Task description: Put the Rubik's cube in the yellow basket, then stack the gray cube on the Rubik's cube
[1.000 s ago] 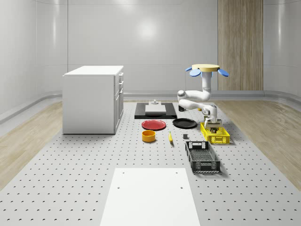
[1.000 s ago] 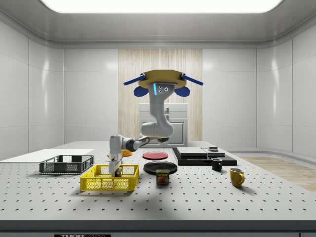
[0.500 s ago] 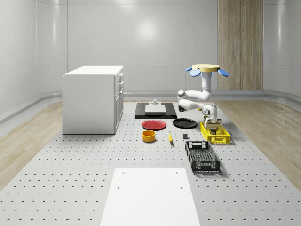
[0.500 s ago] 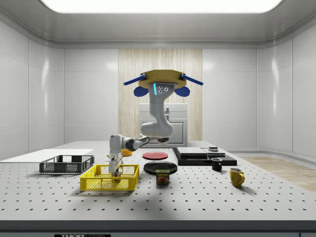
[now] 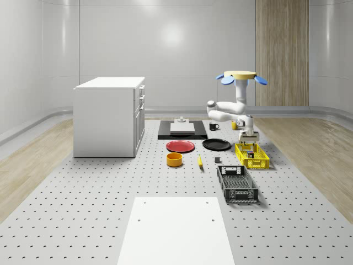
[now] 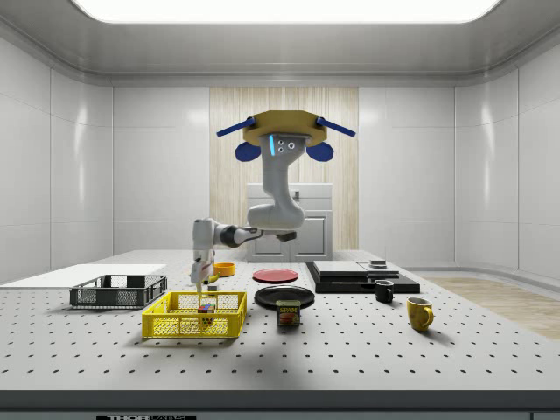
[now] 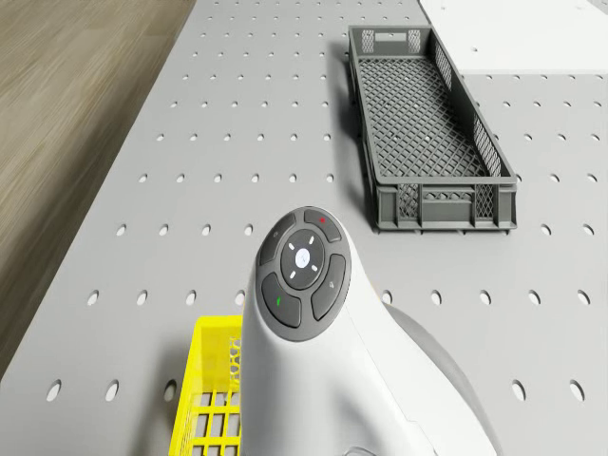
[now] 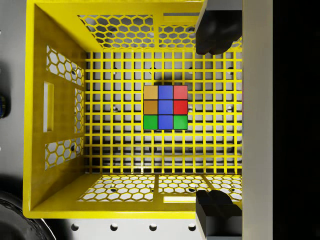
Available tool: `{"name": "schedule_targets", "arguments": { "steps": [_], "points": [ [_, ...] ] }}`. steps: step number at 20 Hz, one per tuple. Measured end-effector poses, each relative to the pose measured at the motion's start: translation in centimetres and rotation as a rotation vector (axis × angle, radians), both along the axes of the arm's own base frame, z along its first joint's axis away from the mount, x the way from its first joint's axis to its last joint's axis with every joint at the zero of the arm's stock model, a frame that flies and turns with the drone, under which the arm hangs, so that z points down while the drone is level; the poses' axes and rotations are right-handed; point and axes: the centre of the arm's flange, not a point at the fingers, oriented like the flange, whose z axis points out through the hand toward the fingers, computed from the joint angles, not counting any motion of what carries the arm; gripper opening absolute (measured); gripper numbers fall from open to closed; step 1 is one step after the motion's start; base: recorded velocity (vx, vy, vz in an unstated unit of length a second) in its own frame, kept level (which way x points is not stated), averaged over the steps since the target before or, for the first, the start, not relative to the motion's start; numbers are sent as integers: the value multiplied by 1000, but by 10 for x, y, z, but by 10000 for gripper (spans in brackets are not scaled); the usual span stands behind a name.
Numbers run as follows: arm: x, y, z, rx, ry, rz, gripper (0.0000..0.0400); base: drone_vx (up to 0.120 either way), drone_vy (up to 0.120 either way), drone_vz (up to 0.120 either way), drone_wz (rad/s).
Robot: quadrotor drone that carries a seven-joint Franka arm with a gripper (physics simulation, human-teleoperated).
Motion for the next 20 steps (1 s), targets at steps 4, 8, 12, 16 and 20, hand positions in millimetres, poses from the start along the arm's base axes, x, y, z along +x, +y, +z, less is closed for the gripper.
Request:
{"name": "schedule_targets", "arguments": {
  "steps": [4, 8, 12, 16, 20],
  "points": [
    [0, 0, -3, 0, 0, 0, 400, 120, -120, 120, 0],
    [0, 0, -4, 0, 0, 0, 400, 120, -120, 100, 0],
    [0, 0, -4, 0, 0, 0, 400, 0, -120, 0, 0],
    [0, 0, -4, 0, 0, 0, 400, 0, -120, -70, 0],
    [0, 0, -4, 0, 0, 0, 400, 0, -120, -60, 0]
  ]
}}
